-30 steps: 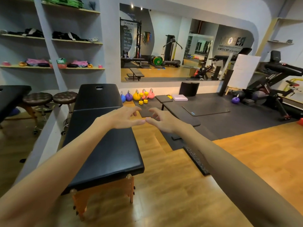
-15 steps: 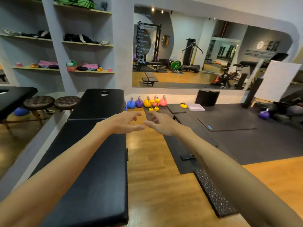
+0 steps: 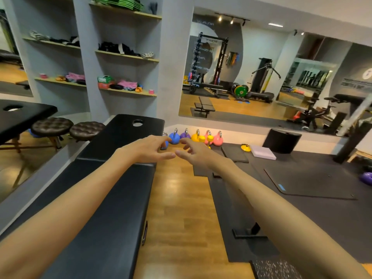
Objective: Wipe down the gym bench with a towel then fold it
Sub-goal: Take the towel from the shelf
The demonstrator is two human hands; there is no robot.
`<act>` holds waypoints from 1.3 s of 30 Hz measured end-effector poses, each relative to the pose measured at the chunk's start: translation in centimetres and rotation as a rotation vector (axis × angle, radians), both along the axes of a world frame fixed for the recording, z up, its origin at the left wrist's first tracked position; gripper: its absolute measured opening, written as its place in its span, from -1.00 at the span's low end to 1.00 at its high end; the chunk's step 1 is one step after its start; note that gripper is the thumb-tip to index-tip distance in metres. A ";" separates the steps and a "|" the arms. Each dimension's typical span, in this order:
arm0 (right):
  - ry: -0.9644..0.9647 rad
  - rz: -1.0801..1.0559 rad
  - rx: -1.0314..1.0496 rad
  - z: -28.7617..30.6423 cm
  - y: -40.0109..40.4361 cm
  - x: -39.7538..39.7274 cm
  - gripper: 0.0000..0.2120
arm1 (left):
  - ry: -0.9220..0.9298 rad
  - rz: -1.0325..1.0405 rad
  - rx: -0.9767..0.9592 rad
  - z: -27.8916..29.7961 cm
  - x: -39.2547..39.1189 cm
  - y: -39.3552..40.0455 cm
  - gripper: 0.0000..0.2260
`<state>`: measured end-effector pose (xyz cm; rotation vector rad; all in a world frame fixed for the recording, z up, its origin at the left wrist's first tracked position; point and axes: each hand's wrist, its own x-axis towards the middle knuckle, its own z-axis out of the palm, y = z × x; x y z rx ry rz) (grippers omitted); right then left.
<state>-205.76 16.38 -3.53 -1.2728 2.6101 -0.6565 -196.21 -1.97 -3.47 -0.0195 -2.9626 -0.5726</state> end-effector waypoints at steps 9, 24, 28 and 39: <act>0.000 0.063 -0.039 1.5 -10.8 -19.5 -0.41 | -0.042 0.067 -0.057 1.9 -17.6 -9.8 -0.38; -0.030 0.210 -0.055 0.5 -23.8 -52.1 -0.36 | -0.055 0.240 -0.094 0.6 -46.9 -22.2 -0.35; -0.021 0.269 -0.044 1.3 -27.9 -59.1 -0.34 | -0.049 0.281 -0.103 1.2 -53.8 -26.3 -0.34; 0.057 0.314 -0.042 3.0 -44.3 -76.7 -0.30 | 0.015 0.332 -0.098 2.7 -71.2 -42.1 -0.26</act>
